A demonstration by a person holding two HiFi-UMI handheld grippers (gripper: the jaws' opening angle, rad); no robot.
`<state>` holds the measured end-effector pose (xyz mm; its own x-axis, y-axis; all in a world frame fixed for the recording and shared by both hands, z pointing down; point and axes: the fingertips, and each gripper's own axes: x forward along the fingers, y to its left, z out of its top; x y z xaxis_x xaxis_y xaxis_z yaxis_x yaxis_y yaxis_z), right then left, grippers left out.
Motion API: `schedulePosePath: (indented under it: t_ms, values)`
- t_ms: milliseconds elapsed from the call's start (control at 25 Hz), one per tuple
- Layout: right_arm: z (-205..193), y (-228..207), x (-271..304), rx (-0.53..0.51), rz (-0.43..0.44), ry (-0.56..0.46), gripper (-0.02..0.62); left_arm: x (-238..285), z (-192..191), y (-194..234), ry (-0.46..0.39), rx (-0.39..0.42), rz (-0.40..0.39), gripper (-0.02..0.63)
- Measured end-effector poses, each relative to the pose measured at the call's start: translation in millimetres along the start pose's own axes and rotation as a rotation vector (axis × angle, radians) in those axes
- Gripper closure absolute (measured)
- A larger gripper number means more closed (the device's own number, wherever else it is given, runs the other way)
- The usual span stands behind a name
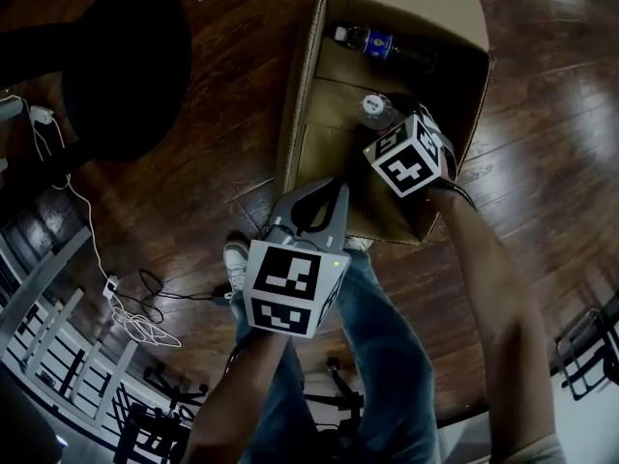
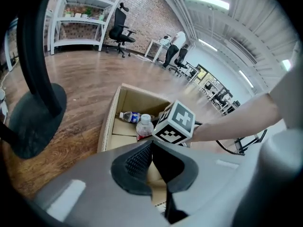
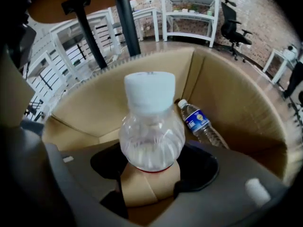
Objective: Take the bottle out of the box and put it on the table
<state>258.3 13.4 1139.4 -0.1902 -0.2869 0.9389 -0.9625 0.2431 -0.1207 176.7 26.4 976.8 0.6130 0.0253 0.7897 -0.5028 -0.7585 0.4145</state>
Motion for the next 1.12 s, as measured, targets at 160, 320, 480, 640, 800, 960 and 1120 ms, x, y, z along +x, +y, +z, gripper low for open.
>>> schedulePosePath:
  t_ms: [160, 320, 480, 640, 800, 960, 1120]
  values:
    - [34.3, 2.0, -54.7, 0.08, -0.038, -0.109, 0.295, -37.1, 28.5, -8.2, -0.009, 0.071, 0.009, 0.606]
    - [65.4, 12.9, -117.9, 0.109, -0.033, -0.164, 0.295, -76.8, 55.2, -27.9, -0.008, 0.089, 0.001, 0.606]
    - [87.3, 13.1, -183.1, 0.156, -0.065, -0.246, 0.296, -113.9, 85.8, -54.2, -0.05, 0.116, -0.013, 0.606]
    - [112.7, 19.0, -250.0, 0.196, -0.092, -0.332, 0.296, -153.2, 113.4, -74.2, -0.085, 0.155, -0.009, 0.606]
    - [137.2, 27.7, -317.9, 0.251, -0.119, -0.422, 0.296, -196.2, 143.7, -93.5, -0.131, 0.171, -0.009, 0.606]
    - [167.6, 25.2, -378.2, 0.287, -0.16, -0.521, 0.296, -228.3, 173.3, -101.1, -0.188, 0.171, -0.011, 0.606]
    - [197.6, 33.9, -444.2, 0.298, -0.16, -0.604, 0.296, -274.3, 202.5, -110.7, -0.255, 0.148, 0.001, 0.606]
